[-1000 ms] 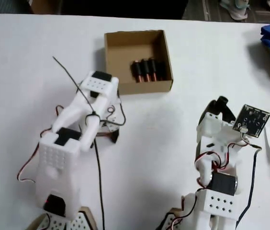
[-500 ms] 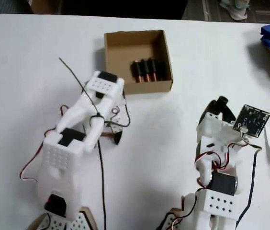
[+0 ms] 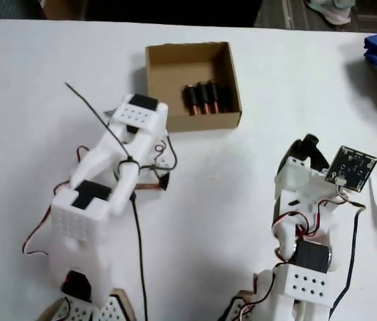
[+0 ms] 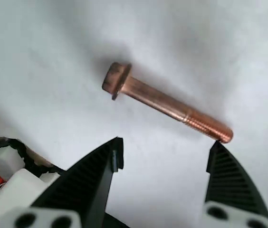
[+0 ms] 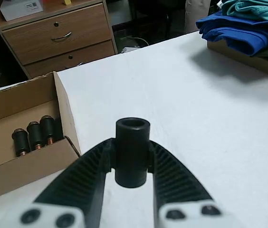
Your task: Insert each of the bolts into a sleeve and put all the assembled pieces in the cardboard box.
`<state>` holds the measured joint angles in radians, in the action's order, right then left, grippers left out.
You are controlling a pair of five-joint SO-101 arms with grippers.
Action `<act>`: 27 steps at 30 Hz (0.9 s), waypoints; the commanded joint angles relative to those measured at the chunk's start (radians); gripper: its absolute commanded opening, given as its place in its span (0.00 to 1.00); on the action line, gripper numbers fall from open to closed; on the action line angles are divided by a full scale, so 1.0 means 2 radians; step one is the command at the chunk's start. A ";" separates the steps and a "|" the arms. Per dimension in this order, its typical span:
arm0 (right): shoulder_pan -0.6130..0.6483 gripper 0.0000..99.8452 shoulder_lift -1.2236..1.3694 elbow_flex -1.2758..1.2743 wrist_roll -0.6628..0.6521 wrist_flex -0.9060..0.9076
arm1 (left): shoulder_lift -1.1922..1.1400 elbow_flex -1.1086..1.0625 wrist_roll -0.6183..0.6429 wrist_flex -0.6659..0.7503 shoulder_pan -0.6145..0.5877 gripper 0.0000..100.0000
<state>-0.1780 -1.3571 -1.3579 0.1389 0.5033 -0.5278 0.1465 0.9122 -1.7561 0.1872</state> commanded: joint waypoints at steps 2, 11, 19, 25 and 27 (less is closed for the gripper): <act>0.000 0.02 -0.014 0.005 -0.001 -0.015 | 0.002 0.046 -0.012 -0.010 -0.008 0.30; 0.000 0.02 -0.014 0.005 -0.002 -0.015 | -0.003 0.063 -0.012 -0.009 -0.005 0.30; -0.001 0.02 -0.014 0.005 -0.002 -0.015 | -0.018 0.040 0.009 -0.003 -0.005 0.30; -0.001 0.02 -0.014 0.005 -0.002 -0.015 | -0.094 0.043 0.033 0.031 -0.042 0.30; -0.001 0.02 -0.014 0.005 -0.002 -0.015 | -0.120 0.043 0.031 0.041 -0.057 0.30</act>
<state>-0.1780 -1.3571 -1.3579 0.1389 0.5033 -0.6981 0.2355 0.9628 -1.7131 0.1258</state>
